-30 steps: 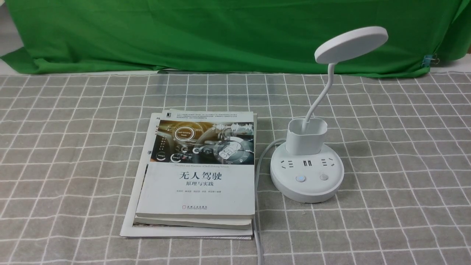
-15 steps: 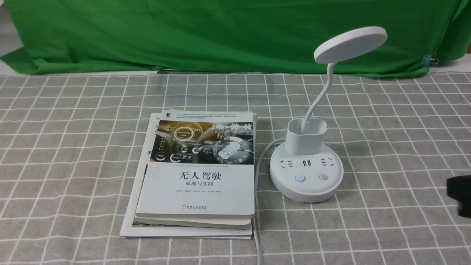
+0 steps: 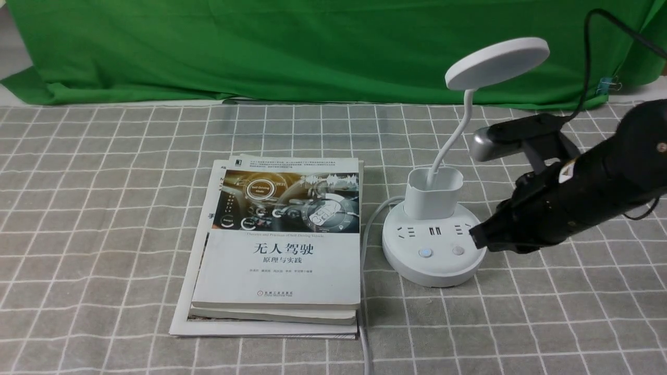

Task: Turn on the desk lamp on the grey coffee tablecloth with your hand.
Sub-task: 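Press the button on the base of the white desk lamp with the right gripper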

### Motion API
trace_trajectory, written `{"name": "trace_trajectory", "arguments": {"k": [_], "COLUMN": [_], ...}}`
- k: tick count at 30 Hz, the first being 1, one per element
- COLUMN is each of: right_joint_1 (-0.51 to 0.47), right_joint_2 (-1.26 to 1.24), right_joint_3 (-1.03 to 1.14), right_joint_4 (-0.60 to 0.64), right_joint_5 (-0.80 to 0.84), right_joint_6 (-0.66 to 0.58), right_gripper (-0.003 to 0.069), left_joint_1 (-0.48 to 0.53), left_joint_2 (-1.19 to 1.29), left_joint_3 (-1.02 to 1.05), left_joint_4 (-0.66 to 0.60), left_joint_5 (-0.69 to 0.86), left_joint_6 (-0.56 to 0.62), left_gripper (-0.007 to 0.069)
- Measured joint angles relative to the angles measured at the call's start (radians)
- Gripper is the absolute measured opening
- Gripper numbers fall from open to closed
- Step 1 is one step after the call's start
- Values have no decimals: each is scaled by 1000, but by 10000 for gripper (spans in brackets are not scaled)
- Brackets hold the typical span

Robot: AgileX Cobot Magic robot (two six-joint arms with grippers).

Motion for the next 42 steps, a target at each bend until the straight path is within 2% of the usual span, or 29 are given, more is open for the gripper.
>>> {"name": "trace_trajectory", "arguments": {"k": [11, 21, 42], "right_joint_1": [0, 0, 0], "right_joint_2": [131, 152, 197], "right_joint_3": [-73, -73, -87], "right_joint_4": [0, 61, 75], "right_joint_5": [-24, -72, -87], "right_joint_6": [0, -50, -75], "right_gripper": [31, 31, 30], "left_joint_1": [0, 0, 0], "left_joint_2": [0, 0, 0], "left_joint_3": [0, 0, 0], "left_joint_4": [0, 0, 0], "left_joint_5": [0, 0, 0], "left_joint_6": [1, 1, 0], "left_gripper": [19, 19, 19]}}
